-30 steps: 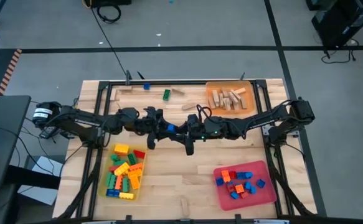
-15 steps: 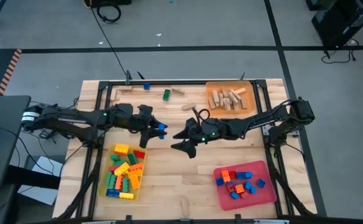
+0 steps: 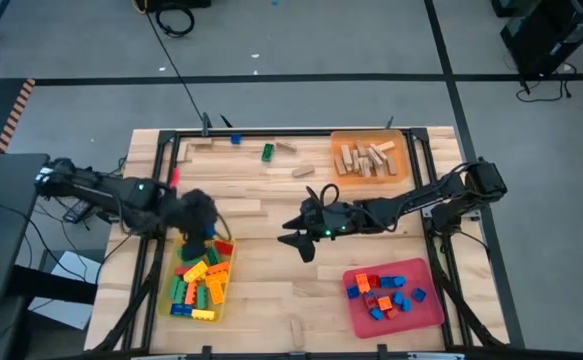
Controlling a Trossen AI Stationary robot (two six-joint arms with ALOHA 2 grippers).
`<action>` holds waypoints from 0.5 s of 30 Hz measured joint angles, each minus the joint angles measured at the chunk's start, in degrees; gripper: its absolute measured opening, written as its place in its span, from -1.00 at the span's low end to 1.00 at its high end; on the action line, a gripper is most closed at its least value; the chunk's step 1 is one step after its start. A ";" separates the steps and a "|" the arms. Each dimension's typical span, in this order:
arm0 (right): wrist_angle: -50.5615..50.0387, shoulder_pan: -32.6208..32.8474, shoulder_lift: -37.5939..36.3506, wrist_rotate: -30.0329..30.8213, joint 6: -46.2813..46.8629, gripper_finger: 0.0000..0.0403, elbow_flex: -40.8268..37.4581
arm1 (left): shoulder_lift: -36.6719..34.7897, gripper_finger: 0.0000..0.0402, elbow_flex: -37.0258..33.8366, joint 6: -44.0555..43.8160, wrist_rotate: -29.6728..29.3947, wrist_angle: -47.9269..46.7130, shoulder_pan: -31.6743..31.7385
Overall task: Sort blocks by size
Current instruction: Put the large blue game piece into the yellow bin
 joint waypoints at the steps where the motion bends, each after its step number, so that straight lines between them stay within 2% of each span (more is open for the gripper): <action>1: 0.11 0.03 0.00 0.33 0.50 0.30 0.00 | 0.05 -0.23 -0.73 -1.47 0.02 -0.68 -1.40; 8: 0.45 0.90 0.00 2.12 2.34 0.23 0.00 | 1.52 -0.22 -8.84 -11.32 0.13 -0.89 -8.77; 15: 0.48 1.89 0.00 4.61 3.99 0.22 0.00 | 1.75 -0.21 -12.79 -15.28 4.76 -0.48 -9.91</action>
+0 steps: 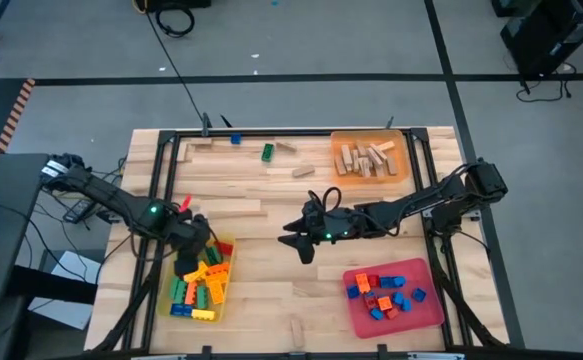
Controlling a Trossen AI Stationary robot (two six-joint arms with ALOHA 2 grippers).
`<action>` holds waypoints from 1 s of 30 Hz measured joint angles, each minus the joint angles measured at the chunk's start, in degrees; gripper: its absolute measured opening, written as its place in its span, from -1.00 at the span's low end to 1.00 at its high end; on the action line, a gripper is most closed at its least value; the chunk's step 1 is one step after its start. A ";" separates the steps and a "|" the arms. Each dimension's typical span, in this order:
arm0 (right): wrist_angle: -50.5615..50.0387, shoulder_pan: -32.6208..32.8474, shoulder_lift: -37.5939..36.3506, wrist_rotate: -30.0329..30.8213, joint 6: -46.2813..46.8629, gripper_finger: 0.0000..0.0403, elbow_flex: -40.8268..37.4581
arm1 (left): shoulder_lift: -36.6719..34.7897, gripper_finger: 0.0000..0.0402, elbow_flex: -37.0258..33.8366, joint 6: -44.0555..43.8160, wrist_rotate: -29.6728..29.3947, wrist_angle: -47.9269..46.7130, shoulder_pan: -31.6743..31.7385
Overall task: Sort blocks by size
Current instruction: Put the large blue game piece into the yellow bin, then put the brown block into the orange bin
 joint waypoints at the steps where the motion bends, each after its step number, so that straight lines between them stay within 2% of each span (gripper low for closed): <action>1: -0.06 0.11 0.00 0.52 0.60 0.22 0.00 | 0.00 -0.20 -0.18 -0.10 0.35 0.04 0.00; 4: -0.47 0.44 0.00 1.34 1.30 0.22 0.00 | 0.00 -0.12 -0.28 -0.06 1.35 0.10 0.02; 9: -0.94 0.93 0.00 1.28 1.30 0.22 0.00 | 0.00 0.11 -0.28 -0.04 1.33 0.02 0.02; 14: -1.10 1.65 0.00 -0.71 1.28 0.22 0.00 | 0.00 0.29 -0.28 0.55 -0.33 0.13 0.04; 20: -1.00 2.05 0.00 -8.12 -0.44 0.23 -0.02 | 0.00 0.32 -0.28 -1.05 -0.80 4.29 0.04; 24: -1.46 1.46 -0.02 -9.95 -3.75 0.24 -0.02 | 0.00 0.32 -0.28 1.43 -4.77 8.25 0.05; 27: -6.72 -0.07 -0.44 -13.17 -5.01 0.23 -0.02 | 0.02 0.33 -0.02 1.43 -4.48 10.61 0.07; 30: -18.26 -1.69 -2.42 -13.87 -5.32 0.23 -0.02 | 0.02 0.33 0.92 -0.78 -3.20 12.70 0.07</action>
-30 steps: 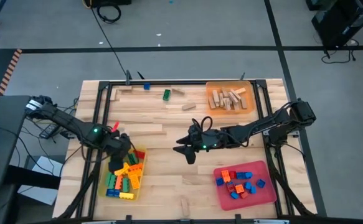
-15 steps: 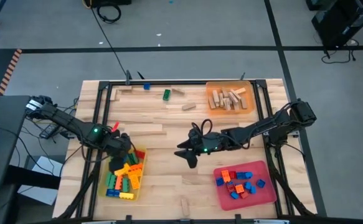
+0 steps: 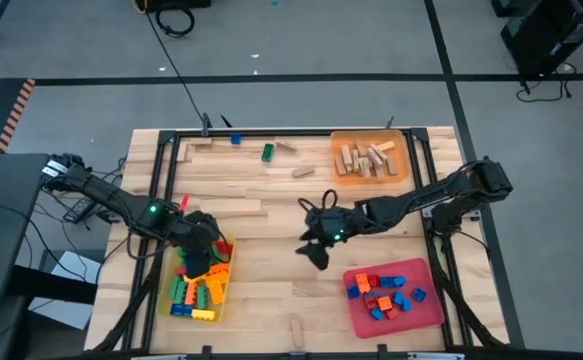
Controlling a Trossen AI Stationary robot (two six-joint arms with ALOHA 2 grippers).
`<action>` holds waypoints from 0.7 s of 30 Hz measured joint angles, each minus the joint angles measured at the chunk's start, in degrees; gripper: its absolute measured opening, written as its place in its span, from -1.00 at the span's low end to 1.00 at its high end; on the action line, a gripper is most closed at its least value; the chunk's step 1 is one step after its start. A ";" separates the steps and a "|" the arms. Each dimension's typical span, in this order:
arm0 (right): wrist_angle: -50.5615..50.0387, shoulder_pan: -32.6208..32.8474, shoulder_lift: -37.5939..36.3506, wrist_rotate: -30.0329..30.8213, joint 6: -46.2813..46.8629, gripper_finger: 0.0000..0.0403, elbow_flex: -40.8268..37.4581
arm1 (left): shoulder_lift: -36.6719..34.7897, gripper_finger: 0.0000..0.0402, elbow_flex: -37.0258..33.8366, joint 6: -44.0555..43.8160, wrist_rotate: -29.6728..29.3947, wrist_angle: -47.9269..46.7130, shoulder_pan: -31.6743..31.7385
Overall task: Sort blocks by size
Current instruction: Put the brown block into the orange bin
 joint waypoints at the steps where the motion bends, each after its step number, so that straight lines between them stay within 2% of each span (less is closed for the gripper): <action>1: -4.48 -0.34 -1.18 1.35 -0.24 0.23 -0.02 | 0.00 0.33 0.44 -1.27 -0.06 0.17 0.00; 4: -17.12 -0.52 -5.67 9.11 -0.52 0.25 -0.02 | 0.00 0.33 1.62 -4.70 -2.08 0.19 0.50; 7: -27.77 -0.50 -11.39 15.64 -0.55 0.25 -0.02 | -0.02 0.33 2.43 -4.94 -2.34 -0.71 3.74; 11: -38.96 -0.67 -18.54 19.27 -0.30 0.24 -0.02 | -0.04 0.33 4.18 -0.81 -2.15 -6.85 11.77; 16: -41.47 -0.39 -24.01 21.81 2.09 0.27 -2.04 | -0.04 0.33 6.29 10.38 -1.04 -12.36 28.23; 21: -40.08 0.31 -25.43 21.90 6.41 0.27 -6.06 | 1.46 0.33 9.74 24.93 5.00 -13.17 49.31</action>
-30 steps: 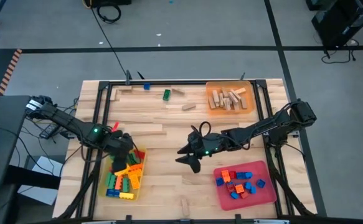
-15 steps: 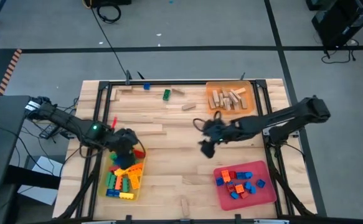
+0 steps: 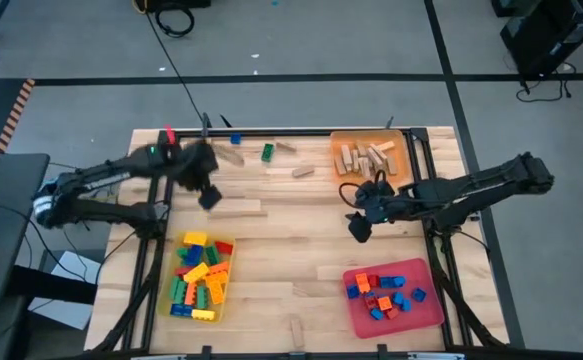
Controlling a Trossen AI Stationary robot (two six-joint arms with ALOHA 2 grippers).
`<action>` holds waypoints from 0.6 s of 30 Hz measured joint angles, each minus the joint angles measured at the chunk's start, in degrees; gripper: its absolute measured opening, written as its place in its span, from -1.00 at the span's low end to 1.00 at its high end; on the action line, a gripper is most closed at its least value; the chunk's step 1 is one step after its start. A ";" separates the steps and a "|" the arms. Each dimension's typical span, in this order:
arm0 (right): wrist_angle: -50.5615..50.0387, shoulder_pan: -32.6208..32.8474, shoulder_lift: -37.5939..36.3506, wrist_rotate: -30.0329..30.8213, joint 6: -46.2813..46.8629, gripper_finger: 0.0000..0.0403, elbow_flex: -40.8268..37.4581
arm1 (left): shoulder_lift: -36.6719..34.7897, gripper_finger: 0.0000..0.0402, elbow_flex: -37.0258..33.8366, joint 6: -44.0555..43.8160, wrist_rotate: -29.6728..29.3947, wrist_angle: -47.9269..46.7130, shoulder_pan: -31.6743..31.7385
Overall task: Sort blocks by size
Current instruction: Put the brown block into the orange bin
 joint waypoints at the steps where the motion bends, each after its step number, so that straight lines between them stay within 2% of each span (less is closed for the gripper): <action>1: 0.02 0.04 0.01 0.01 1.05 0.27 -0.70 | 0.94 0.33 0.98 2.62 0.97 -0.38 4.08; 5: 0.26 0.11 0.13 -0.24 4.35 0.26 -3.64 | 6.43 0.33 6.11 13.41 0.47 -1.32 17.49; 7: 0.45 0.11 0.13 -0.31 6.17 0.27 -4.81 | 9.59 0.33 8.66 18.77 -3.60 -0.71 21.48; 14: 3.37 0.11 0.13 0.93 9.11 0.28 -7.10 | 18.99 0.33 16.82 20.28 -28.30 -0.12 26.20; 16: 5.32 0.00 0.13 1.22 9.07 0.27 -7.82 | 22.21 0.33 18.54 19.72 -30.55 -0.06 27.18; 18: 6.90 -0.20 0.13 1.53 9.04 0.26 -8.39 | 25.91 0.33 19.68 19.74 -29.14 -1.25 28.17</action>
